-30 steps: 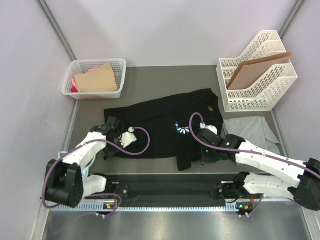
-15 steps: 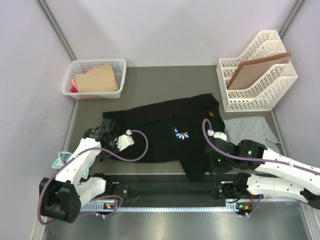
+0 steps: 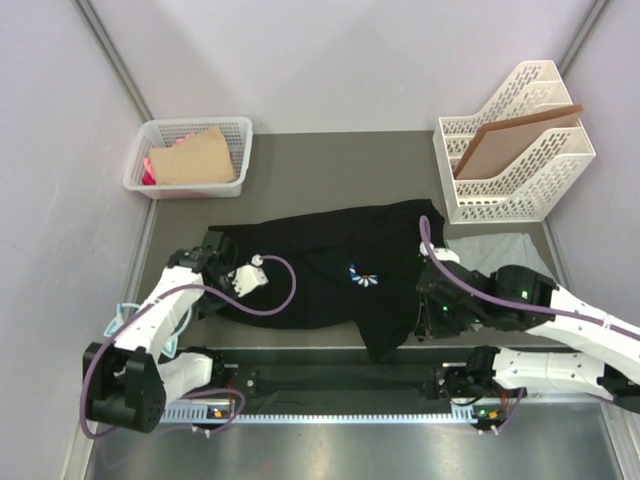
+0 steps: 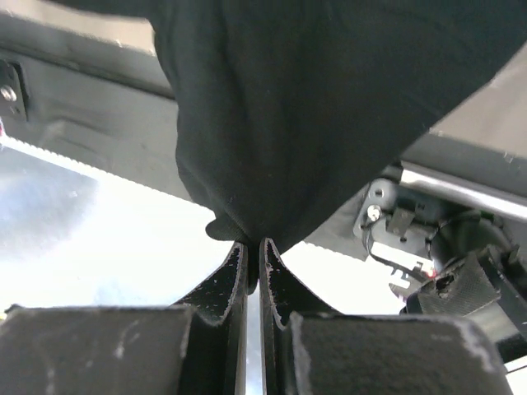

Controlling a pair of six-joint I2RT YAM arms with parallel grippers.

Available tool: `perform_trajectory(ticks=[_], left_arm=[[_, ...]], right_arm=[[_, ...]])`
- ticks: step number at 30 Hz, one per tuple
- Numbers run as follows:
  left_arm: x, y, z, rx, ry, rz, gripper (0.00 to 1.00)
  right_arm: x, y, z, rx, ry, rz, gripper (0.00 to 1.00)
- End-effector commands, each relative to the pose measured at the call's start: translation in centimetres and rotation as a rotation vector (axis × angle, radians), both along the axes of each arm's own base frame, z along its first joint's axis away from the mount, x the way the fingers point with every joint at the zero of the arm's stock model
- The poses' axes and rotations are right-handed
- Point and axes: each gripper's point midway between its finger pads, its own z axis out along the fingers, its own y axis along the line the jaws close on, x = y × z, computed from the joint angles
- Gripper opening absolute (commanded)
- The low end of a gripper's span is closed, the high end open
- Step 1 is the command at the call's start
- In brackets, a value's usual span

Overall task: Fold and stack the t-shirts
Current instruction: Fold the other side of the tshirt into a rectangle

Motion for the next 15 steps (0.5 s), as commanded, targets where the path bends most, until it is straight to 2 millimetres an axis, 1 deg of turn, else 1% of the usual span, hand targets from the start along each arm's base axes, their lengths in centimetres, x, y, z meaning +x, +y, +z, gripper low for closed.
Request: perform_trajectory(ticks=[1,2,4,5,6,7,9,10,12,13,14,15], left_arm=[[3.6,-0.2,1.1,-0.004,-0.072,-0.014,0.2],[4.0,-0.1,1.2,-0.002,-0.075,-0.009,0.2],[5.2,0.0,1.7,0.003,-0.09,-0.015,0.2],[5.5,0.2,1.8,0.008,-0.094,-0.011,0.2],[5.9,0.3,1.7,0.014,-0.085,-0.015,0.2],[6.4,0.3,2.1,0.016,-0.096,-0.013,0.2],[7.0,0.5,2.1,0.021,-0.091,-0.011,0.2],[7.2,0.6,2.1,0.022,-0.09,-0.008,0.2],[7.4,0.6,1.9,0.027,-0.085,-0.007,0.2],[7.6,0.7,1.9,0.028,-0.089,-0.004,0.2],[7.6,0.7,1.7,0.03,-0.081,-0.007,0.2],[7.5,0.8,1.5,0.032,-0.073,-0.005,0.21]], right_arm=[[2.4,0.0,1.6,-0.047,-0.083,0.004,0.0],[3.5,0.0,1.8,-0.041,-0.094,-0.024,0.0],[4.7,-0.2,1.8,-0.047,-0.115,-0.02,0.0],[6.0,-0.5,1.9,-0.043,-0.129,-0.036,0.0],[6.7,-0.7,1.9,-0.046,-0.135,-0.045,0.0],[7.9,-1.0,1.9,-0.044,-0.149,-0.08,0.0],[9.1,-1.2,1.6,-0.064,-0.16,-0.069,0.0],[10.3,-1.2,1.7,-0.053,-0.174,-0.097,0.0],[11.3,-0.7,1.6,-0.035,-0.172,-0.087,0.0],[12.3,-0.4,1.8,-0.015,-0.191,-0.104,0.0],[12.8,-0.1,1.5,-0.018,-0.182,-0.095,0.0],[13.4,0.2,1.7,-0.013,-0.19,-0.097,0.0]])
